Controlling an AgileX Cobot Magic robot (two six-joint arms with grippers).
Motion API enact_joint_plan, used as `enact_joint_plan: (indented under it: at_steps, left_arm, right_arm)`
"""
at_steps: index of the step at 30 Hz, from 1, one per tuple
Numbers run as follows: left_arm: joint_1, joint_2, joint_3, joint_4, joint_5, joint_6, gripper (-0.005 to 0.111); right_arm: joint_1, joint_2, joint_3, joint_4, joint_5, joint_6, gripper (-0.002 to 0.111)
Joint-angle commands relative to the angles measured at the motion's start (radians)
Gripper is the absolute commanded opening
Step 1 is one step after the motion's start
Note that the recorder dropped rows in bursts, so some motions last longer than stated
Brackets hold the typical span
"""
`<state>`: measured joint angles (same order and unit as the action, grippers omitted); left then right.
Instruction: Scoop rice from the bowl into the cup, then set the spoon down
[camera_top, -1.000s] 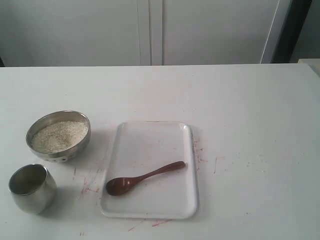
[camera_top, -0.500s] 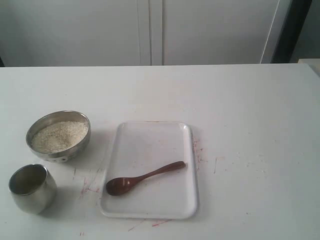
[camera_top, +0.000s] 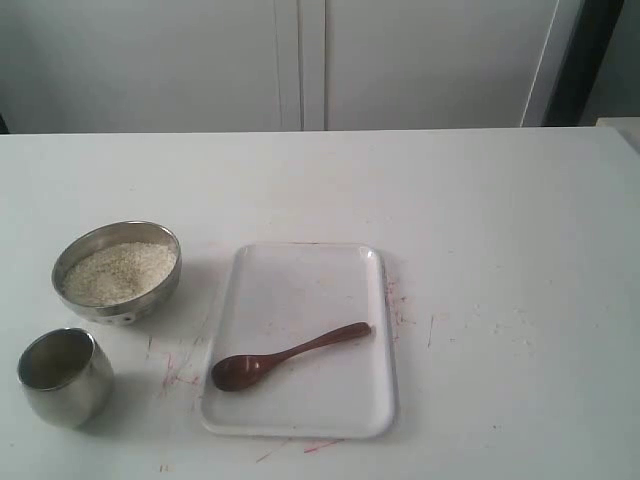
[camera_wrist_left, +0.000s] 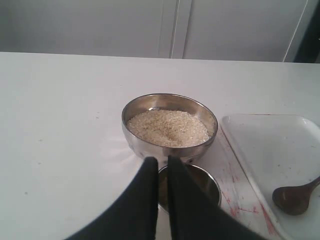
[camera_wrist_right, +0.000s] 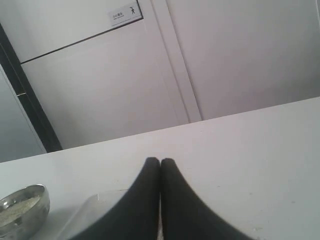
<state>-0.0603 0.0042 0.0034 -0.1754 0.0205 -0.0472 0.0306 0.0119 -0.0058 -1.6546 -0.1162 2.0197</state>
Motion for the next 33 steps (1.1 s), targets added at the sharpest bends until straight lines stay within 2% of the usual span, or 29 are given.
enact_joint_plan:
  at_steps: [1,5,13,15,18,19,22,27,29,31,33]
  left_arm:
    - [0.001,-0.004,-0.003,-0.009,0.003,-0.002,0.014]
    - [0.001,-0.004,-0.003,-0.009,0.003,-0.002,0.014]
    - [0.001,-0.004,-0.003,-0.009,0.003,-0.002,0.014]
    - [0.001,-0.004,-0.003,-0.009,0.003,-0.002,0.014]
    - [0.001,-0.004,-0.003,-0.009,0.003,-0.002,0.014]
    - [0.001,-0.004,-0.003,-0.009,0.003,-0.002,0.014]
    - [0.001,-0.004,-0.003,-0.009,0.003,-0.002,0.014]
    - [0.001,-0.004,-0.003,-0.009,0.003,-0.002,0.014]
    - [0.001,-0.004,-0.003,-0.009,0.003,-0.002,0.014]
    - [0.001,-0.004,-0.003,-0.009,0.003,-0.002,0.014]
    - [0.001,-0.004,-0.003,-0.009,0.003,-0.002,0.014]
  right_arm:
    - [-0.007,-0.002,0.006,0.044,-0.003,0.002,0.000]
    - [-0.007,-0.002,0.006,0.156,-0.018,0.002,0.000]
    - [-0.007,-0.002,0.006,0.200,-0.011,-0.045,0.000]
    - [-0.007,-0.002,0.006,0.275,0.031,-0.222,0.000]
    - [-0.007,-0.002,0.006,0.735,0.116,-0.822,0.000]
    - [-0.007,-0.002,0.006,0.828,0.148,-0.933,0.000]
    - [-0.007,-0.002,0.006,1.208,0.219,-1.453,0.000]
    - [-0.007,-0.002,0.006,1.387,0.242,-1.745,0.000]
    - [-0.007,-0.002,0.006,1.420,0.318,-1.832,0.000]
    - [-0.007,-0.002,0.006,1.433,0.410,-1.858,0.000]
    - [-0.007,-0.002,0.006,1.433,0.403,-1.863,0.000]
